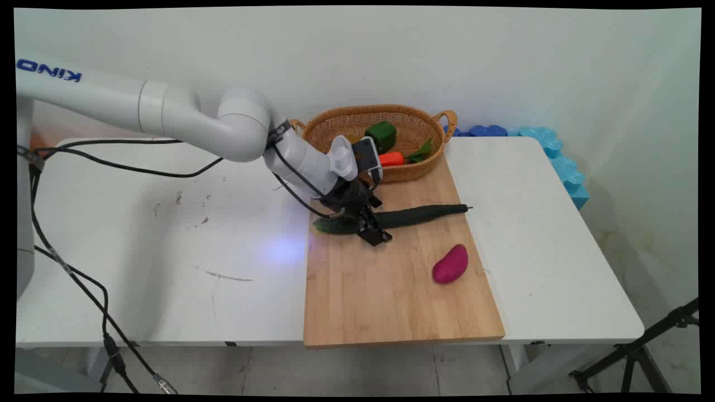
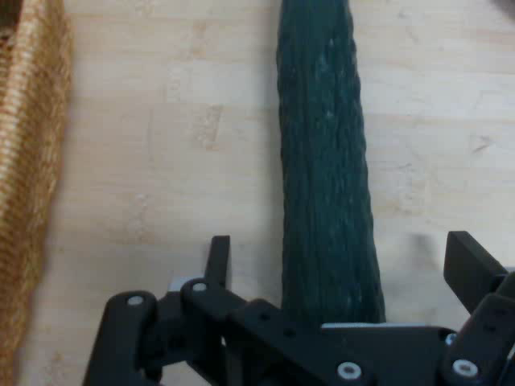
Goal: Pick up the potato from the vegetable basket
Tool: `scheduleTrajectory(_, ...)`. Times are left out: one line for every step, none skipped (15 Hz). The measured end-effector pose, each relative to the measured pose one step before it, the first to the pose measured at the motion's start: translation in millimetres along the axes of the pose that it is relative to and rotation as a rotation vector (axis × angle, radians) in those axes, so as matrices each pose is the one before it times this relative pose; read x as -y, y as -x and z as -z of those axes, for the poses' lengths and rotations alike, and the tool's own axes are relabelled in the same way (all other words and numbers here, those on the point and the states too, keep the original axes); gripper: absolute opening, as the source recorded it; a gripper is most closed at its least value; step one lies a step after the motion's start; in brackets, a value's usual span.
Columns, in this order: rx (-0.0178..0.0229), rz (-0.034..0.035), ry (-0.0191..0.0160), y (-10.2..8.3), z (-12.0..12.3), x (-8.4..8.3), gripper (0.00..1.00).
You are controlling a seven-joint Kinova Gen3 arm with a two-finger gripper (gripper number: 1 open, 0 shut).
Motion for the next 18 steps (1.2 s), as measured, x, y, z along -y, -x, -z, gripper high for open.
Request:
scheduleTrajectory(-0.00627,-0.00695,0.00042,-3.43,1.38,-0.14,1.0)
scheduleTrajectory(-0.00703,-0.00727,0.00062,-4.66,2.64,0.43,1.0)
scheduleTrajectory(-0.00802,-0.00676,-0.00003,-5.56,3.52,0.91,1.0)
scheduleTrajectory(-0.00729,-0.00493,-0.00098,-5.4,3.56,1.32,1.0)
scheduleTrajectory(-0.00701,-0.00523,-0.00202,-6.38,4.67,2.19,1.0)
scheduleTrajectory(-0.00528,-0.00456,-0.00273,-5.29,4.27,2.41,1.0)
scheduleTrajectory(-0.00264,-0.00319,-0.0017,-3.34,2.82,1.91,1.0)
scheduleTrajectory(-0.00329,-0.00636,-0.00251,-4.74,4.24,3.0,1.0)
scheduleTrajectory(-0.00188,-0.00496,-0.00229,-2.9,2.98,2.59,1.0)
scheduleTrajectory(-0.00232,-0.01041,-0.00374,-4.54,5.21,4.76,1.0)
scheduleTrajectory(-0.0011,-0.00985,-0.00416,-3.33,4.26,4.97,1.0)
scheduleTrajectory(0.00029,-0.0069,-0.00295,-1.61,2.81,3.6,1.0)
scheduleTrajectory(0.00007,-0.00943,-0.00603,-2.42,4.05,6.09,1.0)
scheduleTrajectory(0.00172,-0.0114,-0.00757,-2.16,4.18,7.79,1.0)
scheduleTrajectory(0.00245,-0.0084,-0.00735,-0.9,3.63,6.88,1.0)
scheduleTrajectory(0.00263,-0.00485,-0.00581,-0.21,2.19,5.16,1.0)
scheduleTrajectory(0.00489,-0.00944,-0.00957,-0.08,3.48,8.91,1.0)
scheduleTrajectory(0.00517,-0.00768,-0.00854,0.68,2.64,7.82,1.0)
